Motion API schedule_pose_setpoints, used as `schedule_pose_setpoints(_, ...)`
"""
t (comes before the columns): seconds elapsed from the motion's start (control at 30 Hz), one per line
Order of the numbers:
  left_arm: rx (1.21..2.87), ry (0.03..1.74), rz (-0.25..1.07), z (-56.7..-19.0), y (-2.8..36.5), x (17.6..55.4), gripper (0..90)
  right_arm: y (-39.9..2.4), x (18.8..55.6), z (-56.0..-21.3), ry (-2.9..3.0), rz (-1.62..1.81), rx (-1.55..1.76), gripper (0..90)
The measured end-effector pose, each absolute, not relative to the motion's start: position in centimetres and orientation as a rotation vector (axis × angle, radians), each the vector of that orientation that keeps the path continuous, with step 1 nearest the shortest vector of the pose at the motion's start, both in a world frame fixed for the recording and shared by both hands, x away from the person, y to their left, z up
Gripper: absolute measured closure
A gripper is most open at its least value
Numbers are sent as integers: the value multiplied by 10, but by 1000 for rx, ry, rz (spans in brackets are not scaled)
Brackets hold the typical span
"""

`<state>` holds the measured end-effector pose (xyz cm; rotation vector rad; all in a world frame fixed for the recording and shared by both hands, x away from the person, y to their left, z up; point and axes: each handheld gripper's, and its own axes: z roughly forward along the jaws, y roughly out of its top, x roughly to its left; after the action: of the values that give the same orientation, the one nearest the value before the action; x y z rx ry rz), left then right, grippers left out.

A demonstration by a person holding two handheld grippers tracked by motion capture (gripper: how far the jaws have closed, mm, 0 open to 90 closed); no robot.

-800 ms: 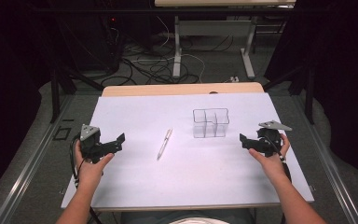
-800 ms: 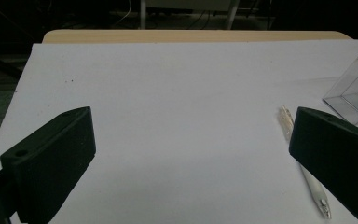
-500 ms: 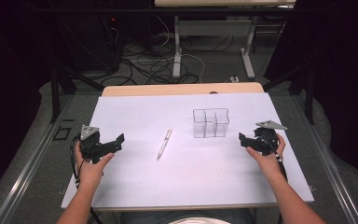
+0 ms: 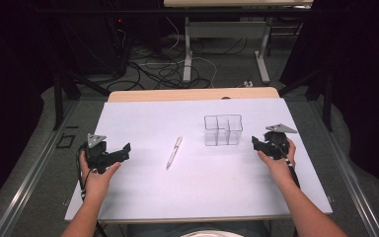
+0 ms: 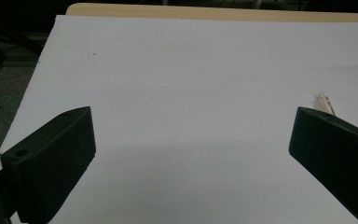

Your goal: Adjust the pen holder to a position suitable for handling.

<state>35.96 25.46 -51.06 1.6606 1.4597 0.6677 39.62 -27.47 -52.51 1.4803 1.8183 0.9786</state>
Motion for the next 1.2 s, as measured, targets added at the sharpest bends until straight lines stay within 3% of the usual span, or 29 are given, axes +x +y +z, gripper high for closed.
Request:
schedule_pose_setpoints(0.13,1657,1474,673,-512,254,360,5,-270,405,-525,1806,989,1506,438)
schedule_pose_setpoints(0.73,1699,1515,683,-517,254,364,4,-240,433,-533,1853,996,1450,774)
schedule_pose_setpoints(1.03,1713,1515,679,-519,252,365,4,-239,439,-537,1902,1059,1402,895)
schedule_pose_setpoints(1.2,1714,1516,670,-520,252,365,5,-239,441,-538,1903,1068,1388,900)
